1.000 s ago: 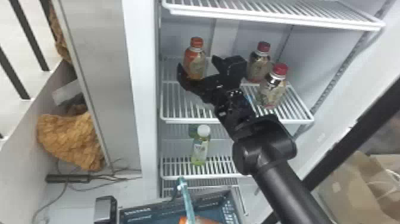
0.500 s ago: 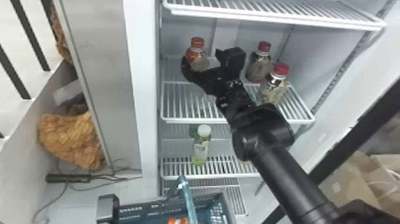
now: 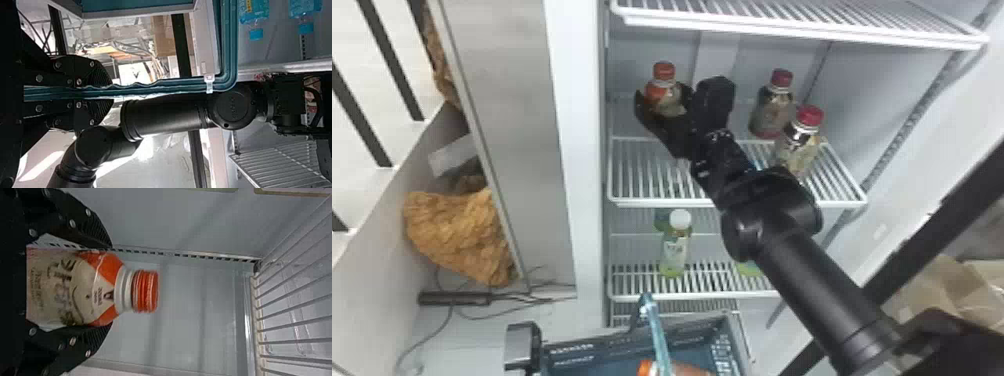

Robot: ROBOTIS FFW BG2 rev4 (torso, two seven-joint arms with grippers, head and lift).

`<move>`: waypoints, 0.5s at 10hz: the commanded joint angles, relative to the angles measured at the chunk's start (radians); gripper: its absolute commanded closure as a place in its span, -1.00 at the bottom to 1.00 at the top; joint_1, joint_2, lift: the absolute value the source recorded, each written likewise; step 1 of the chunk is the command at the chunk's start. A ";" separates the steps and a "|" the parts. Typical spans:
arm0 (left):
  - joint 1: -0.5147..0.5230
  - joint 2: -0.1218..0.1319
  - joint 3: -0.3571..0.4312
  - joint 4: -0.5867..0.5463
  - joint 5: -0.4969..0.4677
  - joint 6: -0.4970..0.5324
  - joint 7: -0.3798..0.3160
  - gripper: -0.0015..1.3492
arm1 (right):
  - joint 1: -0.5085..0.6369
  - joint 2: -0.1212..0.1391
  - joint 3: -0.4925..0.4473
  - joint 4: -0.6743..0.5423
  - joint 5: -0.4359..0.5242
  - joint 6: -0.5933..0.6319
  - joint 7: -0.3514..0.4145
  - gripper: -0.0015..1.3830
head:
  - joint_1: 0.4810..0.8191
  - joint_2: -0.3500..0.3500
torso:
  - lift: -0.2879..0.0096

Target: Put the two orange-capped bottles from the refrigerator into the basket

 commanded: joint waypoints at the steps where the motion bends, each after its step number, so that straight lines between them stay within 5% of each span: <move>1: 0.004 0.000 0.002 0.000 0.003 0.000 0.000 0.79 | 0.011 0.001 0.001 -0.019 -0.007 -0.013 -0.002 0.26 | 0.27 -0.43 | 0.67; 5: 0.024 0.002 0.014 -0.002 0.005 -0.002 -0.002 0.79 | 0.122 -0.010 -0.064 -0.181 0.017 -0.003 0.000 0.26 | 0.27 -0.43 | 0.67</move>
